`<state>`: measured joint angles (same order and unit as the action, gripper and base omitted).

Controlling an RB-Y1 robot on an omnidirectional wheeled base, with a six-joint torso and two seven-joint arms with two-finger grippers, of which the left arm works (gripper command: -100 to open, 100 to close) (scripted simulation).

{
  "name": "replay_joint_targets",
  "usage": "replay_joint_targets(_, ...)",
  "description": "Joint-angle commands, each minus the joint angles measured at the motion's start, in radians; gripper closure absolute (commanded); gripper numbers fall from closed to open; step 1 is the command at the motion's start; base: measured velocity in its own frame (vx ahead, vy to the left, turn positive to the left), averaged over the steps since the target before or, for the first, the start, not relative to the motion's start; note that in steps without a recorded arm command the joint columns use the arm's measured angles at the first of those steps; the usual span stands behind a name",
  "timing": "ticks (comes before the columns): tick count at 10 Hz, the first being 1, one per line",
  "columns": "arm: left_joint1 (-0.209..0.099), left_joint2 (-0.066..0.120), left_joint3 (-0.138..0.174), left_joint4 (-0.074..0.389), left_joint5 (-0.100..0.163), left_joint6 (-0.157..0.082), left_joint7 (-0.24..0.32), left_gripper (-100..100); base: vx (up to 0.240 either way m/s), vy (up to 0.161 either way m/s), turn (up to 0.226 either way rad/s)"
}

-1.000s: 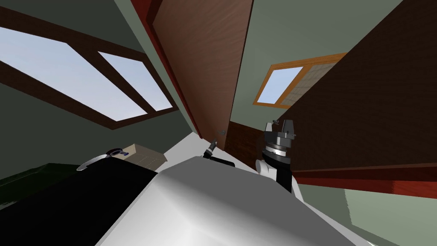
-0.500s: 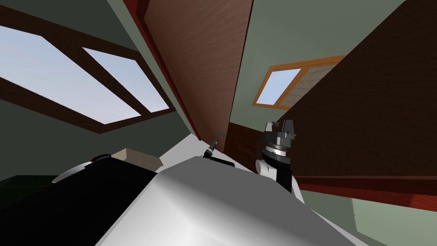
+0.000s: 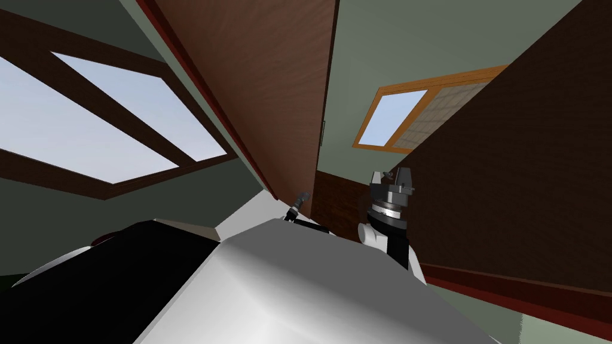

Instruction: Push the door open

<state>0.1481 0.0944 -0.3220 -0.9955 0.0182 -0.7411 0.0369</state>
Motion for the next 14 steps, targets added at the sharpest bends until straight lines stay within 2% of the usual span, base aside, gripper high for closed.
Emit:
replay_joint_targets(1, 0.000, 0.000, 0.000, 0.000, 0.000, 0.000, 0.000, -100, 0.083, -0.013, -0.001)
replay_joint_targets(2, 0.000, 0.000, 0.000, 0.000, 0.000, 0.000, 0.000, 100, -0.010, 0.002, 0.004)
replay_joint_targets(7, 0.000, 0.000, 0.000, 0.000, 0.000, 0.000, 0.000, 100, -0.009, 0.002, -0.004)
replay_joint_targets(8, -0.008, 0.001, 0.016, 0.004, 0.005, 0.003, -0.004, 100, 0.078, -0.042, 0.038)
replay_joint_targets(12, -0.017, 0.002, 0.047, 0.015, 0.016, 0.003, -0.013, 100, 0.148, -0.072, 0.037)
replay_joint_targets(14, -0.025, 0.002, 0.074, 0.025, 0.025, 0.003, -0.021, 100, 0.177, -0.105, 0.053)
